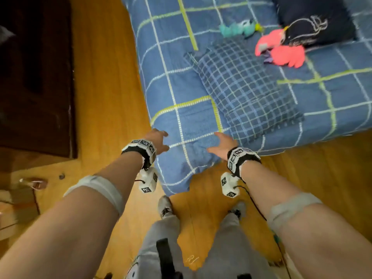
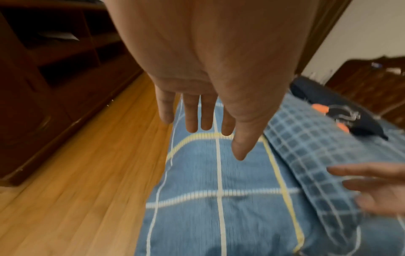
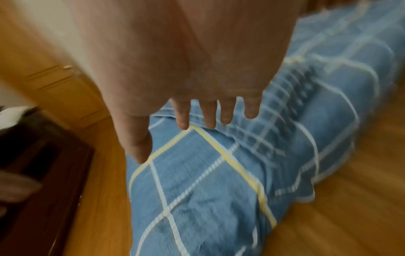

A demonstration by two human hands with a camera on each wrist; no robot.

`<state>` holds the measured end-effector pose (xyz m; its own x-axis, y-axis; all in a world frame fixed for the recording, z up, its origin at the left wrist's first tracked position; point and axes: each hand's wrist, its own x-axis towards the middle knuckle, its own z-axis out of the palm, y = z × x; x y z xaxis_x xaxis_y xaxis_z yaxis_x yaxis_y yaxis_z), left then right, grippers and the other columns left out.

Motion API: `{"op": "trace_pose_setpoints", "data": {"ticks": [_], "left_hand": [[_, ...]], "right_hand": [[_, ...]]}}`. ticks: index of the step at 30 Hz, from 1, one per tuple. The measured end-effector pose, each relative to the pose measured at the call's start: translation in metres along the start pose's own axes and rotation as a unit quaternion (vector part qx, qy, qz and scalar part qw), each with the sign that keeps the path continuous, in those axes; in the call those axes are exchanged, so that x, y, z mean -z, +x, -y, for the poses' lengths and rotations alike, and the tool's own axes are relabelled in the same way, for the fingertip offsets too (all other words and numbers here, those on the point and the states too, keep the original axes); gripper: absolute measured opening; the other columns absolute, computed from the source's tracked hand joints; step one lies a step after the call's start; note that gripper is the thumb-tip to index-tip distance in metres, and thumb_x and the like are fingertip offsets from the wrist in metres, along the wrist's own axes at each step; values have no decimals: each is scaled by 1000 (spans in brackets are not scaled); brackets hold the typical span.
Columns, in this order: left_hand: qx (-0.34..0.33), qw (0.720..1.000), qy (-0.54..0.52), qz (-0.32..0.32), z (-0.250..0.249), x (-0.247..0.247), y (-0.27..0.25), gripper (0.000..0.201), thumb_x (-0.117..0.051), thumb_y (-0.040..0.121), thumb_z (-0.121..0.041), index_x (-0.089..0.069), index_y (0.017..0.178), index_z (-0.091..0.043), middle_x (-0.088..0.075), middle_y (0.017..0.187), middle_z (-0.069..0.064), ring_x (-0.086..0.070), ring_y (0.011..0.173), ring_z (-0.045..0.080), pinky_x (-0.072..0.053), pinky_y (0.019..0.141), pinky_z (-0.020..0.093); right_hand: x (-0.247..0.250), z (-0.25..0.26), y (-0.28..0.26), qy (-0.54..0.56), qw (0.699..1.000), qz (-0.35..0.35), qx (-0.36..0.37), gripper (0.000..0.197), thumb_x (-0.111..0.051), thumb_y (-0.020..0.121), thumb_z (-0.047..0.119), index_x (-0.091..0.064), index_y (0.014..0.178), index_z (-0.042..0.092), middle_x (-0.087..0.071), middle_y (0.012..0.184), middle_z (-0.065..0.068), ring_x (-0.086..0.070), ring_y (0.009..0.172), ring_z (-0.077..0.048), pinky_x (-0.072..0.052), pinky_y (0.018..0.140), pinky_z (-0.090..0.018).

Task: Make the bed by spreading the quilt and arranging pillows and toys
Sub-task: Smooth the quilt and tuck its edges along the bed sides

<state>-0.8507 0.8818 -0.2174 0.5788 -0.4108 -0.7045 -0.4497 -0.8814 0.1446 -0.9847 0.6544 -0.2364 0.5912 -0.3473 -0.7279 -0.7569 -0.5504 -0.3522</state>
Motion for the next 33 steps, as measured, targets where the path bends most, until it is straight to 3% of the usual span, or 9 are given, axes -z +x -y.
{"op": "trace_pose_setpoints", "data": {"ticks": [2, 8, 13, 17, 22, 27, 33], "left_hand": [[-1, 1000, 6, -22, 17, 44, -32, 61, -58, 93, -41, -36, 147, -21, -38, 150, 11, -51, 127, 31, -46, 103, 41], [-7, 998, 39, -49, 43, 145, -80, 61, -60, 93, -39, -39, 147, -18, -41, 151, 5, -42, 136, 27, -38, 108, 38], [-8, 995, 55, -87, 55, 186, -68, 56, -57, 95, -38, -41, 146, -19, -42, 150, 5, -42, 136, 27, -38, 109, 38], [-18, 996, 56, -60, 79, 201, -32, 57, -58, 94, -40, -43, 144, -18, -44, 149, 6, -44, 134, 27, -40, 108, 39], [-48, 997, 53, -32, 125, 243, 52, 58, -59, 92, -40, -44, 144, -17, -46, 147, 8, -48, 131, 29, -43, 106, 38], [-117, 990, 84, 10, 166, 309, 139, 57, -59, 93, -34, -41, 144, -17, -43, 148, 8, -44, 134, 28, -38, 108, 35], [-192, 960, 201, 23, 189, 409, 190, 58, -58, 94, -36, -40, 146, -17, -41, 150, 7, -45, 134, 29, -39, 110, 38]], "right_hand": [[24, 30, -27, -89, 996, -6, 30, 92, -67, 74, 64, -31, 151, 30, -38, 155, -3, -38, 139, -31, -36, 112, -50], [68, 94, -80, -88, 994, -8, 61, 98, -69, 77, 58, -20, 156, 27, -32, 158, -3, -34, 142, -31, -35, 114, -43], [75, 124, -62, -93, 995, -8, 30, 98, -68, 78, 56, -16, 157, 29, -32, 158, -6, -37, 140, -35, -38, 112, -43], [70, 141, -42, -80, 997, 16, 7, 93, -65, 84, 52, -15, 157, 26, -26, 161, -6, -32, 144, -32, -32, 113, -39], [81, 172, 11, -10, 998, 15, -63, 91, -66, 87, 48, -18, 157, 18, -26, 161, -6, -31, 145, -28, -29, 114, -34], [70, 240, 55, 80, 986, -14, -146, 88, -69, 87, 45, -22, 156, 15, -29, 160, -7, -33, 144, -30, -31, 117, -38], [84, 327, 68, 187, 961, -78, -186, 83, -67, 90, 42, -23, 155, 14, -27, 160, -10, -35, 143, -32, -34, 114, -39]]}}
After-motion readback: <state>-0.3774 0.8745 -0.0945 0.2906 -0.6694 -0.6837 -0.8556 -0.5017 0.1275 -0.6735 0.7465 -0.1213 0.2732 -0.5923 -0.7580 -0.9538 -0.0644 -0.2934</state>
